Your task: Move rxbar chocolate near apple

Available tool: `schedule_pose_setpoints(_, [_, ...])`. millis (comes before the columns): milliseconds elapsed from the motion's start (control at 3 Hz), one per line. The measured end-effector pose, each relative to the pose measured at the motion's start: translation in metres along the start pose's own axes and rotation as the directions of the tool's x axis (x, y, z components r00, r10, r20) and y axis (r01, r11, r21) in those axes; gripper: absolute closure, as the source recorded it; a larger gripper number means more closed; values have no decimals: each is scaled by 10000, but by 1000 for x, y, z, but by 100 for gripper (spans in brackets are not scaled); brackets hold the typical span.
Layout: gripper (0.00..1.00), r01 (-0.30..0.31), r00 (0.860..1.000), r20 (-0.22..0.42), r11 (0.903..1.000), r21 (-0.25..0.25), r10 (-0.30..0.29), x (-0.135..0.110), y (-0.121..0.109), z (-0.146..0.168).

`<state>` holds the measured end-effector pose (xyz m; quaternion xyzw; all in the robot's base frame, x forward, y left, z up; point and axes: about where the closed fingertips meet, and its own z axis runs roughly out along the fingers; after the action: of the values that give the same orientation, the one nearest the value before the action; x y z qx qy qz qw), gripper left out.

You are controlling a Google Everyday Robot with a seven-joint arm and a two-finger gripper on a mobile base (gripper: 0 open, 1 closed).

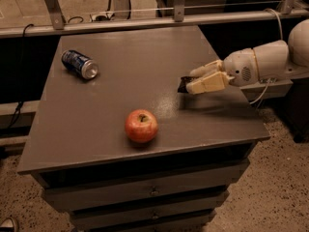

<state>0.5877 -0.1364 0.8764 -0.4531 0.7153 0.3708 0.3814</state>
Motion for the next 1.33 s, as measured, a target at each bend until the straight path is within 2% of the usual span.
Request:
schedule_pose_setpoints(667, [12,-157,9989,439,9982,-574,182,7,23,19])
schedule_pose_setpoints(1000, [0,-152,9984,531,9975,-683,188,8,27,23])
schedule_pose_setpoints(1333, [0,-147,9984,539,9975,-690,185,8,28,23])
